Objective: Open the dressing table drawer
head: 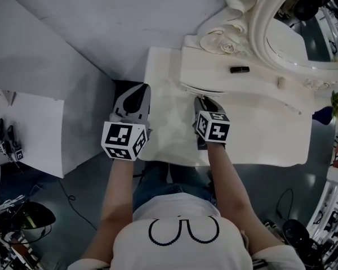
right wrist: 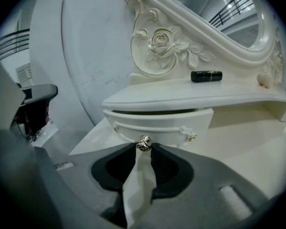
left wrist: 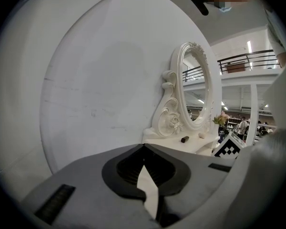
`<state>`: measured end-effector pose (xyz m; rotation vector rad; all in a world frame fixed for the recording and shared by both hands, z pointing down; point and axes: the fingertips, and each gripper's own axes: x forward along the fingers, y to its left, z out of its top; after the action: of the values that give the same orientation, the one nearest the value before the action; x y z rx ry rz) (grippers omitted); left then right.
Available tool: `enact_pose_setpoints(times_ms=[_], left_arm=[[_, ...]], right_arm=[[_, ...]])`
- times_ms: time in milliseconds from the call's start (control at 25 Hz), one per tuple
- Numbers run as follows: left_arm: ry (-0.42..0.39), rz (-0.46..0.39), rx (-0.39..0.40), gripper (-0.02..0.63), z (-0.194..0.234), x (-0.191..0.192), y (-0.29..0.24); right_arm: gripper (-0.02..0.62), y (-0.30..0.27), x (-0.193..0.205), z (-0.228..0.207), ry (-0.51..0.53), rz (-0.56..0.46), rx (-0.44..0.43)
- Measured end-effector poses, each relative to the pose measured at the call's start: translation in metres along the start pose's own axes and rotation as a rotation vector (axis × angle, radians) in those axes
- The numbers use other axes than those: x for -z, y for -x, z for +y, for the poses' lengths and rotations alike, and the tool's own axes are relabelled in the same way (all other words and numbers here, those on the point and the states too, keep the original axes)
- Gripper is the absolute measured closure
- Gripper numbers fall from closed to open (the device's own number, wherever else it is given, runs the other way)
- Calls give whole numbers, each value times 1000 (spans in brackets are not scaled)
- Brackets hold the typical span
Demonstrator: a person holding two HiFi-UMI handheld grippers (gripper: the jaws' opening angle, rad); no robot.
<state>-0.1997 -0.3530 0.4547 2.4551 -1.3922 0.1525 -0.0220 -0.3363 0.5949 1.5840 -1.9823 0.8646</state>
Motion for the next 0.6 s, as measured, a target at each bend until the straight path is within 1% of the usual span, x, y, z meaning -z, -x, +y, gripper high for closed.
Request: enact_pose_setpoints(times_ms=[600], left_arm=[[3, 4, 58, 607, -17, 9, 4]], right_arm=[[494, 24, 28, 11, 20, 21, -14]])
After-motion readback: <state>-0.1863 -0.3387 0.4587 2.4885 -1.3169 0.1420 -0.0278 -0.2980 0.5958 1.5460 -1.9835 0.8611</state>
